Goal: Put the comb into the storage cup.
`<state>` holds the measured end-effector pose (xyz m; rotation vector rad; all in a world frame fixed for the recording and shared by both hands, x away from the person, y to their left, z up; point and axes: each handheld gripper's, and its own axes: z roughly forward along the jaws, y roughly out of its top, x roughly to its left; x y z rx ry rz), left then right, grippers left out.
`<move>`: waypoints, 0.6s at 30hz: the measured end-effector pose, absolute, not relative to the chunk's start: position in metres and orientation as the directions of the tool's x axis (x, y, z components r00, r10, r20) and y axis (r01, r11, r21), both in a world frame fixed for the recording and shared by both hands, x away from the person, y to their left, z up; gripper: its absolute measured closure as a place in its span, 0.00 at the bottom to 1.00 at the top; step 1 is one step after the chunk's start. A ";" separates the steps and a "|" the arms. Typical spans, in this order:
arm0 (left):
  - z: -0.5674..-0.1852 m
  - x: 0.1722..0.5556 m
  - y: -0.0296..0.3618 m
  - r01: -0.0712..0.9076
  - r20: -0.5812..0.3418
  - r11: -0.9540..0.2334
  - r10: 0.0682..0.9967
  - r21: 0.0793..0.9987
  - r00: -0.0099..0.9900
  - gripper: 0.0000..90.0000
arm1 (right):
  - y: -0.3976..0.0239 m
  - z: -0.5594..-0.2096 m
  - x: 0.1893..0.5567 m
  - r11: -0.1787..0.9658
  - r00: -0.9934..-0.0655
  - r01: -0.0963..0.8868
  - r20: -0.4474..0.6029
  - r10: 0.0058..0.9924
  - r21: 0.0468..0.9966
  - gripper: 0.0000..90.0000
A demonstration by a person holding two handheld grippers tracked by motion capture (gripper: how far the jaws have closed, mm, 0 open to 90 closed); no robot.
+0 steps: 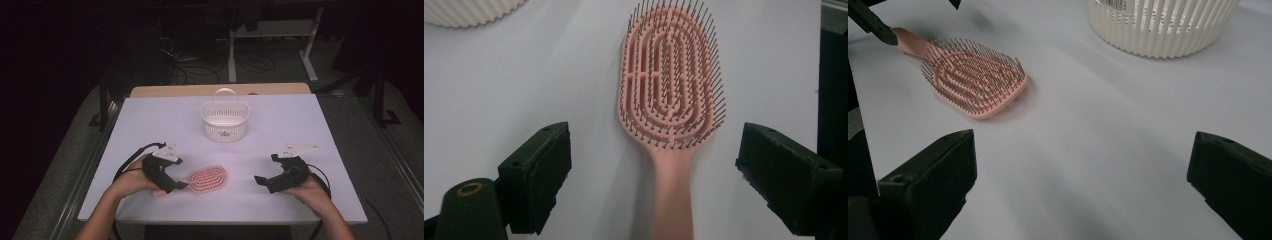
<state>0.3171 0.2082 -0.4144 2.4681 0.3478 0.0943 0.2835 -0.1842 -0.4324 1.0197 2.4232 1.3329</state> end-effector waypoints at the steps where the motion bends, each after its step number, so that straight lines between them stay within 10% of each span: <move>1: -0.415 0.317 0.207 0.223 -0.015 -0.767 0.269 0.602 0.963 0.16 | -0.184 -0.432 0.283 0.358 -0.744 0.477 0.153 0.650 0.802 0.00; 18: -0.422 0.315 0.203 0.219 -0.015 -0.820 0.248 0.529 0.969 0.32 | -0.184 -0.433 0.284 0.357 -0.744 0.477 0.152 0.651 0.803 0.00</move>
